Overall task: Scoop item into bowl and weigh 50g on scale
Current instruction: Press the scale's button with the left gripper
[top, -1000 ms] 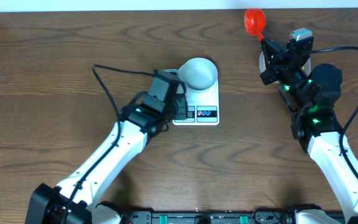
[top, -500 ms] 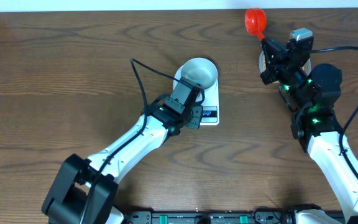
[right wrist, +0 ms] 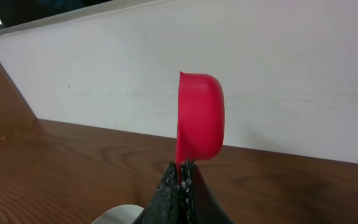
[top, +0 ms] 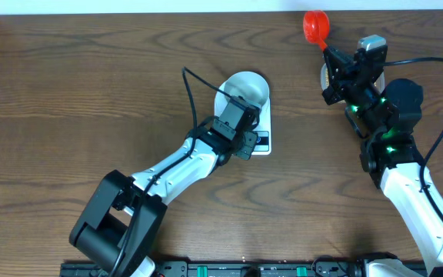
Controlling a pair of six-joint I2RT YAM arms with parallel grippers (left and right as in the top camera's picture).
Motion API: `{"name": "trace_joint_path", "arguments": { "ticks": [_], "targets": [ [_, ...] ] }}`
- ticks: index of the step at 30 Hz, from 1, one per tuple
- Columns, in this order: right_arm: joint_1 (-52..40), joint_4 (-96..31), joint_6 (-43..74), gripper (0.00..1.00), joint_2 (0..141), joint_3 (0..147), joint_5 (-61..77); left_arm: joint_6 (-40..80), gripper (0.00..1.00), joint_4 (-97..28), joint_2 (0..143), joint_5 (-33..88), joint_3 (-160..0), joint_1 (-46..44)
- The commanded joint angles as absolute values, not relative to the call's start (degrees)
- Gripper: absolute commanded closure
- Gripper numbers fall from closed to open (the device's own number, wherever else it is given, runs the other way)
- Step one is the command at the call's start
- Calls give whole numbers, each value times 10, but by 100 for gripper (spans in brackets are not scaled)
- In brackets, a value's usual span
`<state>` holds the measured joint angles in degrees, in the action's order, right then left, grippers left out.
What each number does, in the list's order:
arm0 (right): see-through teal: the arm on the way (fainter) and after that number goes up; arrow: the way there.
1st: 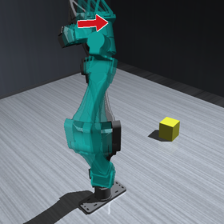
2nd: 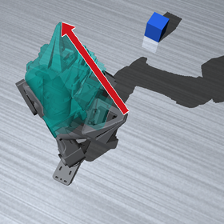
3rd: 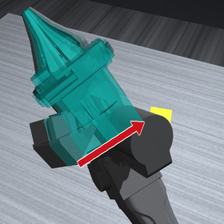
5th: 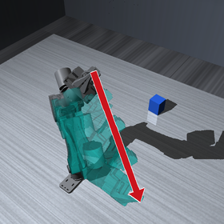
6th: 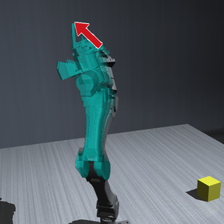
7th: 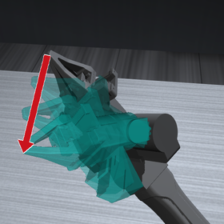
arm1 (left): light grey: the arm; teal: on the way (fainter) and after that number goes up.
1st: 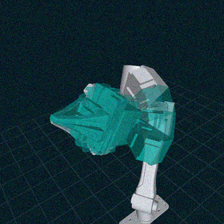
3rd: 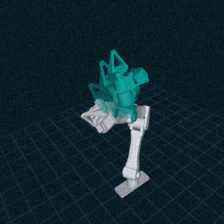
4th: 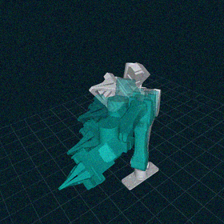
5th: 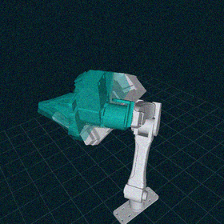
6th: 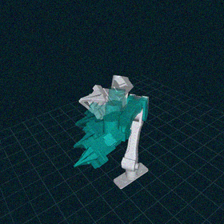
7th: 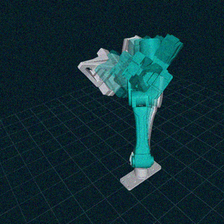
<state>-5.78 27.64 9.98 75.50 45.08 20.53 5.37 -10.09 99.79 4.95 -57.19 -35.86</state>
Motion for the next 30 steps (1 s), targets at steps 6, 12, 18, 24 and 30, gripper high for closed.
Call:
{"name": "trace_joint_path", "arguments": {
  "ticks": [6, 12, 18, 24, 30],
  "targets": [
    [-53, 276, 91, 99, 758, 463, 198, 19, 93, -92, 1004, 43, -584, -364],
    [-53, 276, 91, 99, 758, 463, 198, -3, 93, -78, 1021, 43, -584, -371],
    [-53, 276, 91, 99, 758, 463, 198, -15, 93, -76, 1027, 43, -584, -375],
    [-53, 275, 91, 99, 758, 463, 198, -15, 93, -75, 1027, 43, -584, -375],
    [-53, 274, 91, 99, 758, 463, 198, -15, 93, -74, 1028, 43, -584, -375]
  ]
}}
